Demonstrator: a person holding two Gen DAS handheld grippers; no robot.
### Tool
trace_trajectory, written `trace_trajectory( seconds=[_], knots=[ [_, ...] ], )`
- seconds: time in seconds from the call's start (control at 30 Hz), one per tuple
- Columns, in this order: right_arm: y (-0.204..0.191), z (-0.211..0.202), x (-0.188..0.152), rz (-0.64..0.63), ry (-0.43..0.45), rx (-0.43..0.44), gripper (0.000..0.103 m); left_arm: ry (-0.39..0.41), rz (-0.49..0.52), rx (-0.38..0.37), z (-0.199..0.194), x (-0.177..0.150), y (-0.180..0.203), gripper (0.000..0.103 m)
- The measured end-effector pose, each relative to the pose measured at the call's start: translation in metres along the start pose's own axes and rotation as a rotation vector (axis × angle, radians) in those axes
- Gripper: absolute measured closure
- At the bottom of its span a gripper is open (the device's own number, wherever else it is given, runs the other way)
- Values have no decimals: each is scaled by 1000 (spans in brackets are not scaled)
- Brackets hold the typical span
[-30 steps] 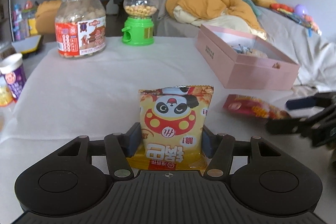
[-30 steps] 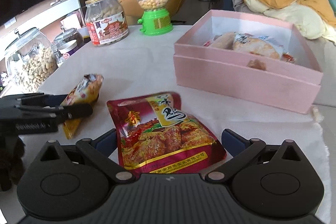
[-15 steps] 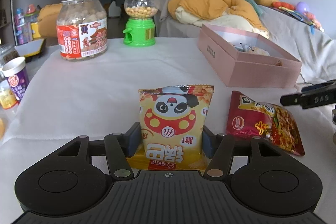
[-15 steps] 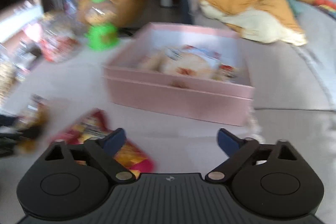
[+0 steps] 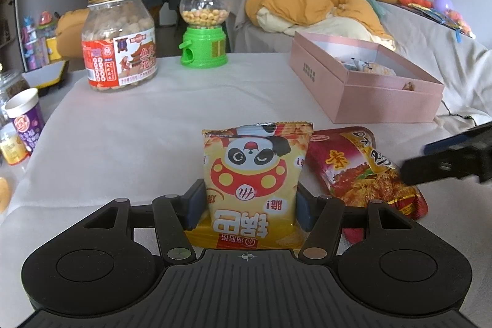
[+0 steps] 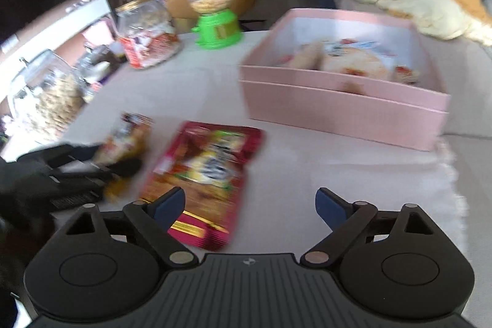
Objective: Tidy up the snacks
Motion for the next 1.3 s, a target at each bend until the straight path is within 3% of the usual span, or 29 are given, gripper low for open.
trace_trajectory(
  seconds=[0.17, 0.33, 0.47, 0.7, 0.83, 0.9, 1.0, 1.2, 1.27, 1.3],
  knots=[
    [-32, 39, 18, 50, -69, 18, 10, 0, 0, 0, 0, 0, 0, 39],
    [-48, 70, 22, -74, -82, -103, 9, 2, -4, -4, 0, 0, 0, 39],
    [-34, 62, 13, -133, -42, -175, 6, 4, -12, -9, 0, 0, -1, 39],
    [-5, 44, 1, -139, 14, -139, 3, 3, -15, -13, 0, 0, -2, 39],
    [-7, 30, 1, -147, 16, -147, 27, -8, -62, -42, -3, 2, -5, 41],
    [-7, 19, 2, -141, 18, -126, 29, -12, -117, -86, -6, 8, -4, 43],
    [-1, -1, 1, -132, 43, -110, 32, 25, -95, -100, -17, 26, 11, 44],
    [25, -47, 1, -83, 111, -98, 33, 127, 1, -195, -28, 98, 68, 44],
    [35, -59, 2, -68, 141, -114, 55, 191, 6, -235, -23, 132, 85, 43],
    [38, -63, 1, -63, 143, -115, 55, 228, -16, -268, -19, 149, 92, 43]
  ],
)
Point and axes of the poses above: each gripper's, at about its wrist camera, not at the fingertips, and z roughly the way its jaws point, y to its right, x to its top, the point moved 9 cm from there along z, roughly the way its jaws point, and after that the axes turned 4 degrees about z, right-handed, at the moved point
